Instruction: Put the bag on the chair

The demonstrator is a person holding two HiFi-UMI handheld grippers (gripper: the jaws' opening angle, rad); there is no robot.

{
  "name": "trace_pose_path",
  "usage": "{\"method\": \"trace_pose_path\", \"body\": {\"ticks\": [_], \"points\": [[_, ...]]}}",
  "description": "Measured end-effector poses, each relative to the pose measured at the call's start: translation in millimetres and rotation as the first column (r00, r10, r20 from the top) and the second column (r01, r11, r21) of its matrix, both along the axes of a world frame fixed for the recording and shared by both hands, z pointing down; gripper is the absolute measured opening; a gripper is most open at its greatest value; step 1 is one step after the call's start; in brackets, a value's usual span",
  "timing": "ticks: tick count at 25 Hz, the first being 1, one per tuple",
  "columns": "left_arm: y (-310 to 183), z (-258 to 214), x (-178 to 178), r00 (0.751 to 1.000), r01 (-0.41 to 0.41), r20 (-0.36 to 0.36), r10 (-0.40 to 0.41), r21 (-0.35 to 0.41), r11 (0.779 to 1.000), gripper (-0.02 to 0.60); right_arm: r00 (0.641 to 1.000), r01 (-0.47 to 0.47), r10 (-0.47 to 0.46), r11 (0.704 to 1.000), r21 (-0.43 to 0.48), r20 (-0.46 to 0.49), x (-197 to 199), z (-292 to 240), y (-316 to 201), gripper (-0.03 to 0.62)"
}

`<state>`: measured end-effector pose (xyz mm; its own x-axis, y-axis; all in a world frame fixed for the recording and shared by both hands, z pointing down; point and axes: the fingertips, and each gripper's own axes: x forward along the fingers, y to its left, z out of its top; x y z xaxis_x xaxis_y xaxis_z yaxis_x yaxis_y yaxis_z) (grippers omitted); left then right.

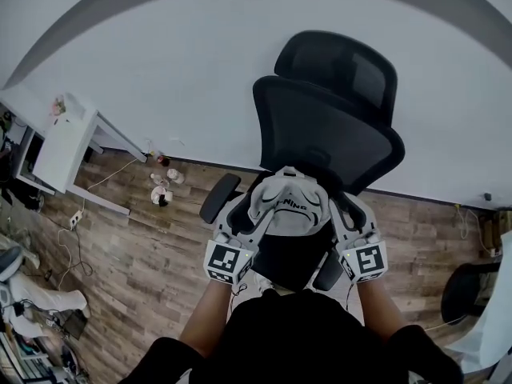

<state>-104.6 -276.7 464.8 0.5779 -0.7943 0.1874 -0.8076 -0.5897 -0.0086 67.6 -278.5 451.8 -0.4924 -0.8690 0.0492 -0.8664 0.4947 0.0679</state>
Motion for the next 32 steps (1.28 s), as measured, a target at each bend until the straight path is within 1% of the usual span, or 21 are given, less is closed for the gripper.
{"method": "trace_pose_path", "body": {"ticks": [1,3,4,6,7,9,16,21,26,32], "points": [[0,-4,-2,1.000,0.012,-0.014,-0.012,0.015,1.000,0.225,1.000,-0.013,0.013,1.000,0.000,-0.007,3,-1,1,0.071],[1,-13,-7,0.998,0.036,-0.051,-0.033,0.045,0.998,0.149,0.999,-0.037,0.037,0.999,-0.009,-0.034,8,0,1,0.030],[1,-17,-8,0.997,0.042,-0.074,-0.038,0.055,0.998,0.089,0.998,-0.044,0.044,0.999,-0.015,-0.045,10,2,1,0.022],[2,-24,-7,0.993,0.029,-0.120,-0.022,0.058,0.998,0.028,0.997,-0.050,0.049,0.998,-0.027,-0.052,12,2,1,0.021],[3,-26,-5,0.991,0.011,-0.137,-0.003,0.055,0.998,0.023,0.998,-0.049,0.047,0.998,-0.032,-0.051,12,2,2,0.020],[6,-29,0,0.988,-0.023,-0.149,0.031,0.056,0.998,0.022,0.998,-0.033,0.031,0.999,-0.039,-0.052,9,1,5,0.020],[13,-32,6,0.987,-0.070,-0.138,0.077,0.060,0.996,0.023,0.998,0.041,-0.041,0.999,0.002,-0.049,-8,-10,16,0.018],[12,-31,-1,0.992,-0.039,-0.117,0.047,0.067,0.997,0.025,0.997,0.051,-0.051,0.999,0.005,-0.049,-11,-12,17,0.018],[11,-31,-4,0.997,-0.018,-0.073,0.024,0.081,0.997,0.025,0.997,0.055,-0.054,0.999,0.002,-0.063,-18,-12,17,0.018],[13,-29,-3,0.997,-0.019,-0.069,0.024,0.073,0.997,0.025,0.995,0.065,-0.065,0.998,0.002,-0.070,-21,-12,18,0.018]]}}
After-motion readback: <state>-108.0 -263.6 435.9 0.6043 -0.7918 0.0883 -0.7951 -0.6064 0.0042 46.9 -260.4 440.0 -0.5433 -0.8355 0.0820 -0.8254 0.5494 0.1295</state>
